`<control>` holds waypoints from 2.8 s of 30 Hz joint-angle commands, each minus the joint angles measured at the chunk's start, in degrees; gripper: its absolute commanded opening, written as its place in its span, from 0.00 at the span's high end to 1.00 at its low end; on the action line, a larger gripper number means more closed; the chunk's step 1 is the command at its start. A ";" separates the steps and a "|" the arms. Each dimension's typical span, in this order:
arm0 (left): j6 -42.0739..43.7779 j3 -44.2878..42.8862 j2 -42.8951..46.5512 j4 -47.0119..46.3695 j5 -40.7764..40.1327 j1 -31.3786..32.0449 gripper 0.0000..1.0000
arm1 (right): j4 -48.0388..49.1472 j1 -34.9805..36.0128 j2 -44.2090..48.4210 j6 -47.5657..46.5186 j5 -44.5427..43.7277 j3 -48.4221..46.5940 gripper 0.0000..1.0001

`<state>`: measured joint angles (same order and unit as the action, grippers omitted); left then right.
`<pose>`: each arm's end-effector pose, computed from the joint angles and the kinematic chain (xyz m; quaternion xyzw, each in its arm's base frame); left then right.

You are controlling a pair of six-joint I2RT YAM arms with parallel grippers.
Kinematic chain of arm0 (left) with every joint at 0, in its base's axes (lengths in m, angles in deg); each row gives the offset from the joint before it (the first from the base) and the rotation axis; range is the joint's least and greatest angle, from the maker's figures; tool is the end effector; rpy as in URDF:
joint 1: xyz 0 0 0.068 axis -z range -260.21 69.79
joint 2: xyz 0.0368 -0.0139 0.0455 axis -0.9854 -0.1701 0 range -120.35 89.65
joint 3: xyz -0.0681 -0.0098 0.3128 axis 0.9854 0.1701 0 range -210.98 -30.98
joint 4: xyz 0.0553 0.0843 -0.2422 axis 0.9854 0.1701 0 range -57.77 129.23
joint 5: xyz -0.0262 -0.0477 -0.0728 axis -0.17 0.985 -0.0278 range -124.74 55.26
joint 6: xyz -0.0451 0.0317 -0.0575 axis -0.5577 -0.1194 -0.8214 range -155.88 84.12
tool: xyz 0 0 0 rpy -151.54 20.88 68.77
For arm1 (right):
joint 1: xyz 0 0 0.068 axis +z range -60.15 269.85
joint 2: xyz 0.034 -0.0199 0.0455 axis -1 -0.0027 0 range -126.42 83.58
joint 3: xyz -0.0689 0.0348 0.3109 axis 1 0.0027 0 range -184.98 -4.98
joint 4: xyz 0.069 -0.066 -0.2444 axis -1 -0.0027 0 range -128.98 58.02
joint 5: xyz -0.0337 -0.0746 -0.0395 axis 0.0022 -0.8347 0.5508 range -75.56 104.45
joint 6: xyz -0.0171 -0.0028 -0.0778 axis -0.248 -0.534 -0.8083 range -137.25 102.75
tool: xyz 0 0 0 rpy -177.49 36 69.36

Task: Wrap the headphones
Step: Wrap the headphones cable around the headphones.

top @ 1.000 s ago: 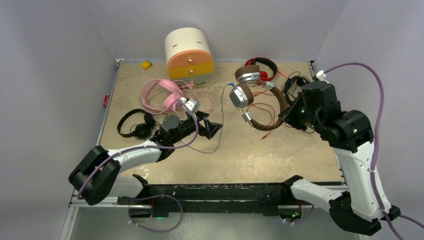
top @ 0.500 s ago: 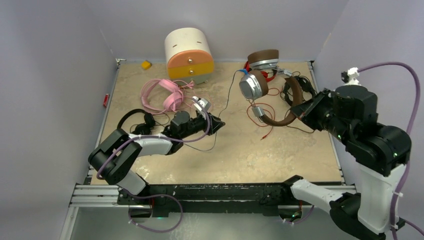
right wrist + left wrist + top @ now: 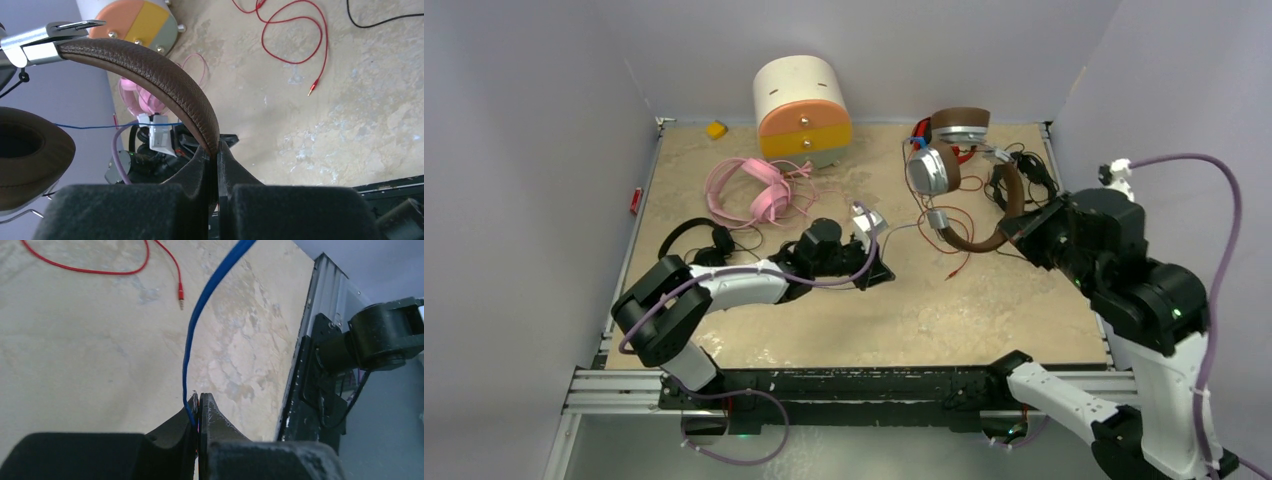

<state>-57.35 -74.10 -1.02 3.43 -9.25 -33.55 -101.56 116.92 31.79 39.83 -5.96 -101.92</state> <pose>0.2274 -0.2839 0.2416 0.2982 0.7458 -0.4667 0.3702 0.0850 0.0167 0.5187 0.3069 0.7744 0.2466 0.4954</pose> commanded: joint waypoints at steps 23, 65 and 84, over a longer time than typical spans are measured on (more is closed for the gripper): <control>-1.32 -11.94 3.55 31.32 -12.38 19.72 1.00 | 19.26 0.09 -7.16 14.29 -22.75 23.08 1.00; 14.11 -34.13 16.96 65.08 -16.41 15.83 1.00 | 49.56 0.09 -3.48 -44.10 20.16 47.17 1.00; 15.38 -42.16 12.50 63.35 3.65 -3.04 1.00 | 46.20 0.26 -3.75 -43.59 32.39 49.34 1.00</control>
<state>-43.10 -112.74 11.98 68.30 -12.57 -32.68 -57.27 116.96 26.81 -3.47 21.45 -52.46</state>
